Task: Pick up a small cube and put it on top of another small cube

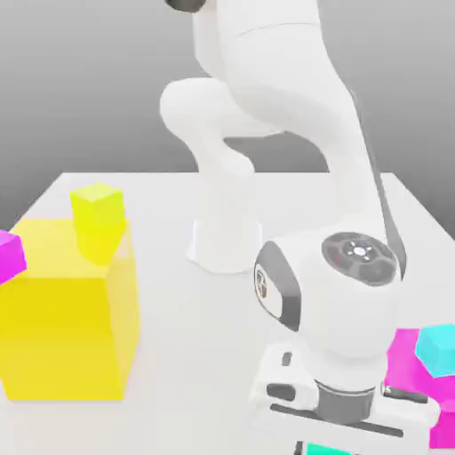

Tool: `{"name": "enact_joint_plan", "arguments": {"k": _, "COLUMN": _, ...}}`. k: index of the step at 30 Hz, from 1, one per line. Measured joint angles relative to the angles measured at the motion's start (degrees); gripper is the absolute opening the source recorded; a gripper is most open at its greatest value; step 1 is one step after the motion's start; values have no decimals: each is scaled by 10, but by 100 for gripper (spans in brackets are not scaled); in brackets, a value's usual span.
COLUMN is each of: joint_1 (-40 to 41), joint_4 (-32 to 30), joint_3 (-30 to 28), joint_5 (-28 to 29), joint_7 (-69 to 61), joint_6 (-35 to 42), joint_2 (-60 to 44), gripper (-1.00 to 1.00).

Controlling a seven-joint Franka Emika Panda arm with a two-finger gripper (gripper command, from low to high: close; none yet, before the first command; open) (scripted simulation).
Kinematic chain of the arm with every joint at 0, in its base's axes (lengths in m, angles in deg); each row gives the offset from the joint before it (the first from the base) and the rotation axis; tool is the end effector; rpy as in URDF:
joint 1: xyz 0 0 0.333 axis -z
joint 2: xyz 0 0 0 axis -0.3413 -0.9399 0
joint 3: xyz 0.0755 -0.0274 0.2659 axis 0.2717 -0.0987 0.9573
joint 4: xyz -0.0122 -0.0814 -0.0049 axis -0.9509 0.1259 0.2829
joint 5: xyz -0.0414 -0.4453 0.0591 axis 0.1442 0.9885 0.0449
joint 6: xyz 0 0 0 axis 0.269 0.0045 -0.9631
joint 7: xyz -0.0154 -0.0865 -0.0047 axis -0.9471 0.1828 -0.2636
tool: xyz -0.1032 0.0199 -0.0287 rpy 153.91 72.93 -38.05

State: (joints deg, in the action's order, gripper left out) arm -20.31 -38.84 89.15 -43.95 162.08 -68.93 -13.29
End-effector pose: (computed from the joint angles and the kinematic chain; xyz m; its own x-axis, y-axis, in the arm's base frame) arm 0.5257 0.1299 0.0472 0.5016 -0.8651 0.0003 -0.8651 -0.5016 -0.0023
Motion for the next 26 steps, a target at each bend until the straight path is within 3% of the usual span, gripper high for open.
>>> {"name": "enact_joint_plan", "arguments": {"k": 3, "joint_1": 0, "joint_4": 0, "joint_3": 0, "joint_5": -1, "joint_7": 0, "joint_6": 0, "joint_2": 0, "gripper": -100}}
{"name": "enact_joint_plan", "arguments": {"k": 8, "joint_1": 13, "joint_4": -21, "joint_3": 36, "joint_5": -44, "joint_7": -16, "joint_6": 70, "joint_2": 93, "gripper": -100}}
{"name": "enact_joint_plan", "arguments": {"k": 17, "joint_1": -100, "joint_4": -68, "joint_3": 136, "joint_5": -128, "joint_7": 124, "joint_6": 190, "joint_2": 268, "gripper": -100}}
{"name": "enact_joint_plan", "arguments": {"k": 22, "joint_1": -116, "joint_4": -88, "joint_3": 130, "joint_5": -90, "joint_7": 180, "joint_6": 135, "joint_2": 226, "gripper": -100}}
{"name": "enact_joint_plan", "arguments": {"k": 23, "joint_1": -119, "joint_4": -91, "joint_3": 127, "joint_5": -80, "joint_7": 188, "joint_6": 121, "joint_2": 213, "gripper": 100}}
{"name": "enact_joint_plan", "arguments": {"k": 26, "joint_1": -119, "joint_4": -91, "joint_3": 127, "joint_5": -80, "joint_7": 188, "joint_6": 121, "joint_2": 213, "gripper": 100}}
